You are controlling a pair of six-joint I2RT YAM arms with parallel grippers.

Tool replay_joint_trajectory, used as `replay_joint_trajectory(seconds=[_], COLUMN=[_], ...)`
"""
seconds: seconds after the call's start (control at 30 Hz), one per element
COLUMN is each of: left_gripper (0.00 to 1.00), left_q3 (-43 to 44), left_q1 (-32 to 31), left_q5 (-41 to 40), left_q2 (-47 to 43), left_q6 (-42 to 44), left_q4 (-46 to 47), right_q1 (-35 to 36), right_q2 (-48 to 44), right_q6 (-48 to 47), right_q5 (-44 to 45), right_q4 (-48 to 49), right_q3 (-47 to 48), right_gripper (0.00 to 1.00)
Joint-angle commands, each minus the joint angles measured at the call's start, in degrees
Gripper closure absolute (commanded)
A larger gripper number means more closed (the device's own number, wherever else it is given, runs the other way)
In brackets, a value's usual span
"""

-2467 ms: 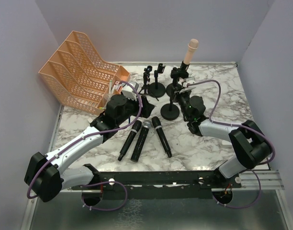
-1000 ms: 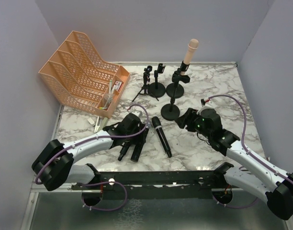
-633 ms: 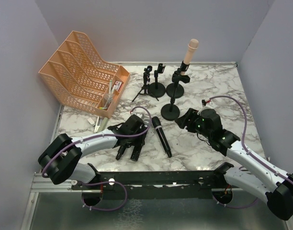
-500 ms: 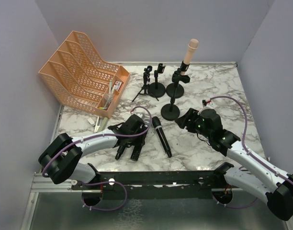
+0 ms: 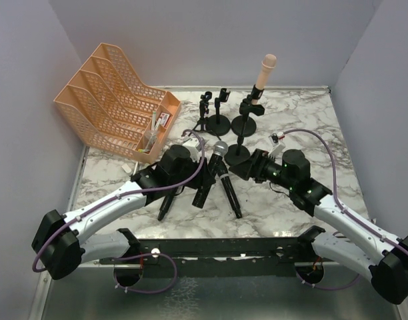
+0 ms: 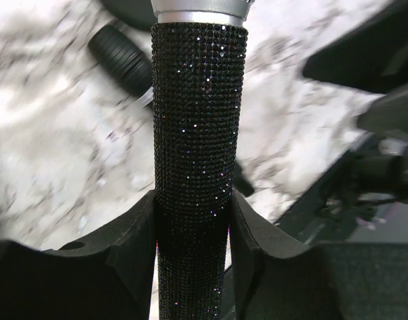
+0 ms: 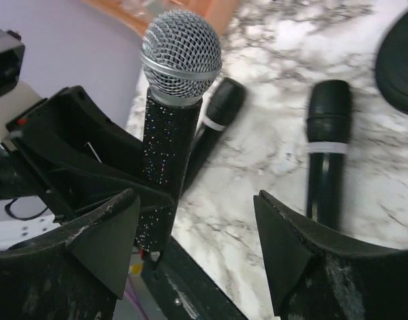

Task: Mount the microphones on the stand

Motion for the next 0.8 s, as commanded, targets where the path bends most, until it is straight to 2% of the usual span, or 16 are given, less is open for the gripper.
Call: replay_joint_trajectory(seconds=[0.0,0.23,0.43,0.57,0.67,0.7,0.77], left_gripper=[1.00,1.00,1.00,1.00,1.00,0.94,0.68], left_q3=[3.1,4.8,4.9,4.4,3.9,3.8,3.6], left_q1=[-0.2,-0.1,-0.1,-0.2,-0.1,-0.2,-0.1], left_q5=[10.1,17.4,21.6,22.5,22.1,22.0,20.7], left_q2=[-3.4,-3.0,-3.3,-4.2,-5.1,-5.5,-5.7], left_q6=[0.5,-1.4,-3.1,-3.2,-2.9,-2.8,-2.7], left_q4=[8.4,17.9,23.6,24.3,24.4,24.4,24.3], right_q1=[-0.1,0.0,0.0,-0.1,0.0,0.0,0.0], right_q2=[2.0,4.5,5.8,6.0,5.5,5.1,4.2], right_q6=[3.5,7.3,11.0,12.8,12.5,11.9,9.9], right_q5=[-10.2,-12.0,-10.4,-9.9,-8.7,-8.1,-6.7], right_q4=[12.4,18.5,20.5,22.6,23.5,23.3,21.1], right_q3=[0.3,4.0,5.1,5.1,5.5,5.8,7.0], right_gripper=[0.26,0.25,0.32,0.47,0.66,0.72,0.83])
